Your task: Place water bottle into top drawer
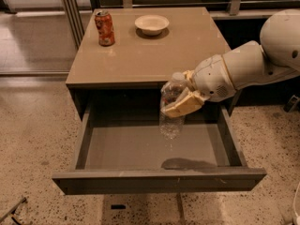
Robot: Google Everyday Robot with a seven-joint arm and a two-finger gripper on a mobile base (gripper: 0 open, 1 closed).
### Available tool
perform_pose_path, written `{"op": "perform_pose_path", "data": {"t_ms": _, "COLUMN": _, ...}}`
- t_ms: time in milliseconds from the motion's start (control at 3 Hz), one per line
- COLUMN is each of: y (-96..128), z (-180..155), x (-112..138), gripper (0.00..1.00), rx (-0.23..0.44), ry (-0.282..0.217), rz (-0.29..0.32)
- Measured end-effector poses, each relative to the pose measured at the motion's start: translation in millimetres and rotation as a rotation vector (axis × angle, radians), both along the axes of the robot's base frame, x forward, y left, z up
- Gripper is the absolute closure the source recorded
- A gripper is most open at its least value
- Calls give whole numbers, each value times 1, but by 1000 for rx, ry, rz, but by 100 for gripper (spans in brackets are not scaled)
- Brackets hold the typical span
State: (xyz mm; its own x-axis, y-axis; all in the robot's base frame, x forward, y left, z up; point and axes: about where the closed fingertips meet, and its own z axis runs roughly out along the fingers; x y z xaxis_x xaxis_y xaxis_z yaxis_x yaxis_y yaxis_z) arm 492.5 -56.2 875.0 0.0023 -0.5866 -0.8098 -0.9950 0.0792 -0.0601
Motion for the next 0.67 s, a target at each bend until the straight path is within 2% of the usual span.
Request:
{"op": "perform_pose_path", "data": {"t_ms": 333, "y": -4, "z": -28, "x": 2, "gripper": 100, "rx": 19, "ry": -26, "rz": 11}}
{"op": "perform_pose_path", "data": {"t_ms": 667, "y": 0, "z": -67, "x": 10, "gripper": 100, "rx": 55, "ry": -25, "rz": 18}}
